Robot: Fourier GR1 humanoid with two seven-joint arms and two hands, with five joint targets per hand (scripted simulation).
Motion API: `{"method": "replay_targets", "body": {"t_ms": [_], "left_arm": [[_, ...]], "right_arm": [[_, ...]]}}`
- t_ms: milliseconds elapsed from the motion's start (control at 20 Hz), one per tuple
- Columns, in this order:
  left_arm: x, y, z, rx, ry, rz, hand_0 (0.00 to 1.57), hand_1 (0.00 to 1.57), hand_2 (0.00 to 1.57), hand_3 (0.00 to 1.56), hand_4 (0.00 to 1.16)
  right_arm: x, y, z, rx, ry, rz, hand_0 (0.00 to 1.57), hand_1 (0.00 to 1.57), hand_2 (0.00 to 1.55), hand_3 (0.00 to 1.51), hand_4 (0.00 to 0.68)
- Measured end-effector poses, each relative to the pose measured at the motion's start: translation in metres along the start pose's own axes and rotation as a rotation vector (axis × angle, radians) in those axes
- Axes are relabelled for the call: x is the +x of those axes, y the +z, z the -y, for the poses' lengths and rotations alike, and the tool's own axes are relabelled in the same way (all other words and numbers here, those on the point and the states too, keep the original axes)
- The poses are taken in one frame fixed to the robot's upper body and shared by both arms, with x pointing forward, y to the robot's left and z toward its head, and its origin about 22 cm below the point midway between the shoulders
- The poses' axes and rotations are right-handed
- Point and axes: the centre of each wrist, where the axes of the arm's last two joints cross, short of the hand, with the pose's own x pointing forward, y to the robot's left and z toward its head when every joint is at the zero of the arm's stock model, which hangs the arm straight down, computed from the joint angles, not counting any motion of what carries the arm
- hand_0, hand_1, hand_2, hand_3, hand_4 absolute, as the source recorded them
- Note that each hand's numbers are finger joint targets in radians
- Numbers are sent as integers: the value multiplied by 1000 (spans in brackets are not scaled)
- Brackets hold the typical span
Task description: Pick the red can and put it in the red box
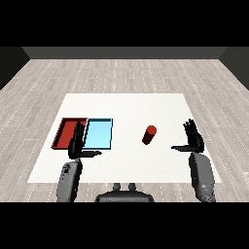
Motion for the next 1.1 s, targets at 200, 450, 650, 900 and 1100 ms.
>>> {"method": "replay_targets", "body": {"t_ms": [200,450,650,900,1100], "left_arm": [[-8,1,2,0,19,5,0,0,0,0,0],[-5,-2,2,7,28,12,0,0,0,0,0],[-2,3,-1,10,36,15,0,0,0,0,0],[2,2,-1,18,38,15,0,0,0,0,0],[6,5,-11,15,41,14,0,0,0,0,0]], "right_arm": [[-2,-12,-9,16,-8,-9,0,0,0,0,0],[-8,-24,-22,28,-36,-40,0,0,0,0,0],[-5,-35,-31,36,-65,-64,0,0,0,0,0],[-19,-35,-48,42,-92,-95,0,0,0,0,0],[-36,-33,-56,59,-113,-122,0,0,0,0,0]]}}
